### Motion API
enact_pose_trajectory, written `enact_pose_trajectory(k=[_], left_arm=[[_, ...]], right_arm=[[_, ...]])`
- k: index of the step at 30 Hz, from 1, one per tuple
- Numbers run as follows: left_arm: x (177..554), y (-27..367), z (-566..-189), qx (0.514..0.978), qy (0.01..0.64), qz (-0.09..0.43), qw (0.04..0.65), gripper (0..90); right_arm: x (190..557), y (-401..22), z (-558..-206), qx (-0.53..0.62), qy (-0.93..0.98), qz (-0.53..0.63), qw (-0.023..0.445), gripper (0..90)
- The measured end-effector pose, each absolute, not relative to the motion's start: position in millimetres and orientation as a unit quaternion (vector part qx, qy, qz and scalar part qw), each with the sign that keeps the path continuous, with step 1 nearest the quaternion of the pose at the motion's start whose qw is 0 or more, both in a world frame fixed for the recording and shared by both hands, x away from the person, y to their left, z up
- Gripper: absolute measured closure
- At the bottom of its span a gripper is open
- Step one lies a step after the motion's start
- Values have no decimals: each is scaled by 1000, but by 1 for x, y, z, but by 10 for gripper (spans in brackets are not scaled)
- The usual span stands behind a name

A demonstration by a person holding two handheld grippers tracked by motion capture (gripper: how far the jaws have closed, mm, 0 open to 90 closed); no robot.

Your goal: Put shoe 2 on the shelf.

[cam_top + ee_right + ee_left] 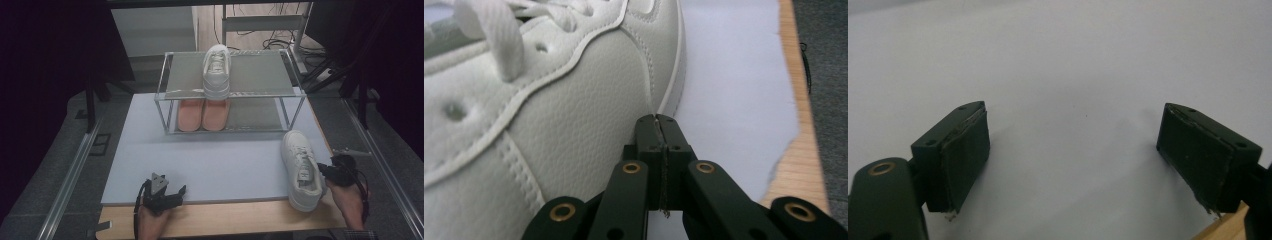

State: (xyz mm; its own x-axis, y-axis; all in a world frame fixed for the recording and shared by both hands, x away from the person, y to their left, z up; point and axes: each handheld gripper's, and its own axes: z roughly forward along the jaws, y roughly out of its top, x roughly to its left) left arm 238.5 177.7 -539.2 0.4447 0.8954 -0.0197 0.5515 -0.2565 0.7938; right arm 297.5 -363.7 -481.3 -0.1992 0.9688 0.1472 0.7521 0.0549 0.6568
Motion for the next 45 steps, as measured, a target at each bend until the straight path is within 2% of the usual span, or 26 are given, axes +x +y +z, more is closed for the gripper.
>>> enact_pose_trajectory(k=[27, 45], left_arm=[[239, 178, -539, 760, 476, 226, 381, 137], [239, 178, -539, 760, 476, 226, 381, 137]], right_arm=[[303, -301, -486, 562, 739, 342, 145, 900], [315, -242, -487, 516, 774, 348, 118, 900]])
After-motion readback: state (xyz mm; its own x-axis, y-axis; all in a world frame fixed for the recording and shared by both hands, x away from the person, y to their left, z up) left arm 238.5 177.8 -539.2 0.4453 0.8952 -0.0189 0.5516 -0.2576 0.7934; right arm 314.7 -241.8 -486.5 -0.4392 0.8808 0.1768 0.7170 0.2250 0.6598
